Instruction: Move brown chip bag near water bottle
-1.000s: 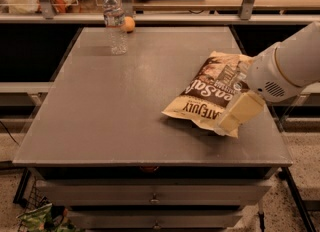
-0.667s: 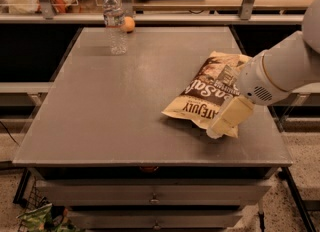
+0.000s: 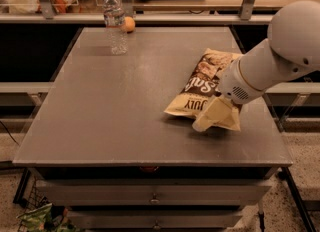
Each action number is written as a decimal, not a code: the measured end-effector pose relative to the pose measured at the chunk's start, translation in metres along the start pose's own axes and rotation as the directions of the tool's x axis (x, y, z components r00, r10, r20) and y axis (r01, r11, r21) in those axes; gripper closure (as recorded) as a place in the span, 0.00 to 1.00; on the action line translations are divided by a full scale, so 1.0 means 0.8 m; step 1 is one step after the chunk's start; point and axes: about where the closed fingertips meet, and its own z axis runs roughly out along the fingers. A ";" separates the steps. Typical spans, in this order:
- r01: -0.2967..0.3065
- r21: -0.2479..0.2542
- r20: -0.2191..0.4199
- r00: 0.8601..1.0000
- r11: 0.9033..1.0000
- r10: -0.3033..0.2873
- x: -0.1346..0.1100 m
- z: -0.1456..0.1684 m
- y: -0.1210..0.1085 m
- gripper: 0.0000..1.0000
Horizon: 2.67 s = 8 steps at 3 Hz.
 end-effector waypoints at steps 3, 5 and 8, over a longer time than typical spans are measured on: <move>0.030 0.024 0.018 0.999 0.999 -0.030 -0.017 0.006 -0.010 0.87; 0.042 0.081 0.152 0.987 0.996 -0.054 -0.059 -0.024 -0.041 1.00; 0.042 0.151 0.480 0.870 0.988 -0.110 -0.199 -0.051 -0.133 1.00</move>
Offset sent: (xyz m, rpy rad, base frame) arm 0.0297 0.0098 0.0185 0.0299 -0.1285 -0.0179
